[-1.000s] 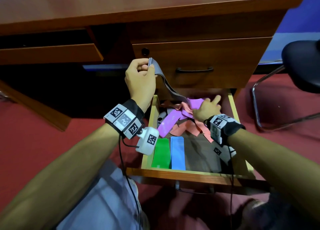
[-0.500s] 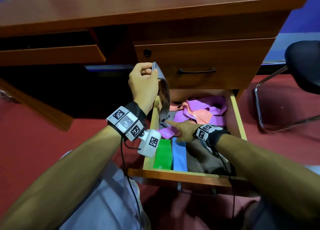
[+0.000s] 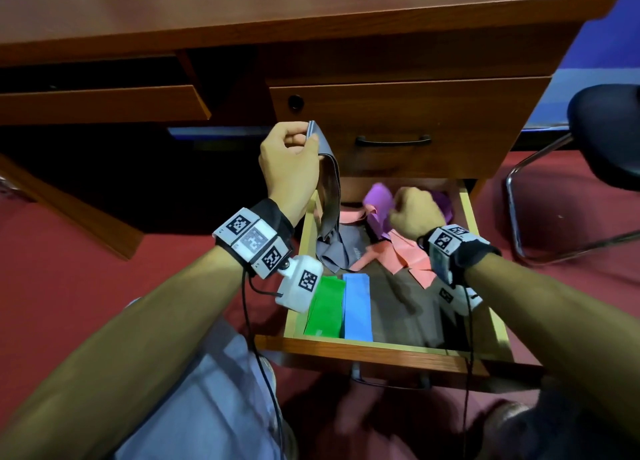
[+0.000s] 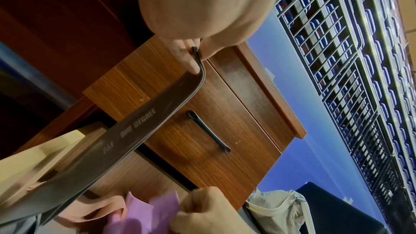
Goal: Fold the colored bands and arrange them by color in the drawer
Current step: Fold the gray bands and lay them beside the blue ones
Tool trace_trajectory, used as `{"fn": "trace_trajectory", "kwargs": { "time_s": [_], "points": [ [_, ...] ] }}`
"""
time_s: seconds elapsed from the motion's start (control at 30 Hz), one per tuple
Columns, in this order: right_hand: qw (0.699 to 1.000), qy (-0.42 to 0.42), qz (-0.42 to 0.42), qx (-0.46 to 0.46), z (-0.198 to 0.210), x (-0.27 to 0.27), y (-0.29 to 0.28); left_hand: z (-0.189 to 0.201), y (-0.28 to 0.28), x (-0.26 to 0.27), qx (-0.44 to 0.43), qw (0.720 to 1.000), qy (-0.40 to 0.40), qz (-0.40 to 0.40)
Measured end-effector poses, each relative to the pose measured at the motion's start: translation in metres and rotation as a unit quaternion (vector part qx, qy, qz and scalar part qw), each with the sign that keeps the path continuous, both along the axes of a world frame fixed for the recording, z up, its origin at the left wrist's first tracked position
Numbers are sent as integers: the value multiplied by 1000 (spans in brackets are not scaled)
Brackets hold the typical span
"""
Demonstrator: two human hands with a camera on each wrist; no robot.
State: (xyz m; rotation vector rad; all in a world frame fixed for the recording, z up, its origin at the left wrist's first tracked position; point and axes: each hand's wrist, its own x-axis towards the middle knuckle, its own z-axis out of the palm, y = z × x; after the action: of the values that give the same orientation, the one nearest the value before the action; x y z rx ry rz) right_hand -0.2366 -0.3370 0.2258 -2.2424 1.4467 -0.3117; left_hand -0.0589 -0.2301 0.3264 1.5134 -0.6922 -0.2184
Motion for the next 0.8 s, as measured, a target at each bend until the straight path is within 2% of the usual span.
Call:
{"fn": "trace_trajectory", "kwargs": {
  "time_s": [0.07, 0.13, 0.2, 0.23, 0.3, 0.4, 0.5, 0.6, 0.73, 0.8],
  "points": [
    [994, 72, -69, 33, 5, -11, -6, 0, 0, 0, -1, 1000, -5, 4],
    [981, 155, -103, 54, 5, -19, -6, 0, 0, 0, -2, 1000, -10, 6],
    [974, 207, -93, -3, -1, -16, -1, 0, -1, 0, -2, 1000, -9, 7],
    [975, 208, -57, -47, -3, -13, 5, 0, -1, 0, -3, 1000, -9, 8],
    [977, 173, 84, -97, -12, 1, 12, 0, 0, -1, -4, 1000, -10, 12],
    [937, 162, 309, -16, -26, 20, 29, 0, 0, 0, -4, 1000, -10, 12],
    [894, 210, 388, 74, -43, 30, 43, -2, 1, 2, -4, 1000, 1, 4],
    [884, 253, 389, 63, -56, 31, 44, -3, 1, 4, 0, 1000, -2, 5],
    [938, 198, 283, -33, -50, 24, 37, -3, 1, 4, 1, 1000, -4, 5],
    [953, 179, 229, -85, -43, 20, 30, -2, 2, 4, 1, 1000, -2, 5]
  ]
}}
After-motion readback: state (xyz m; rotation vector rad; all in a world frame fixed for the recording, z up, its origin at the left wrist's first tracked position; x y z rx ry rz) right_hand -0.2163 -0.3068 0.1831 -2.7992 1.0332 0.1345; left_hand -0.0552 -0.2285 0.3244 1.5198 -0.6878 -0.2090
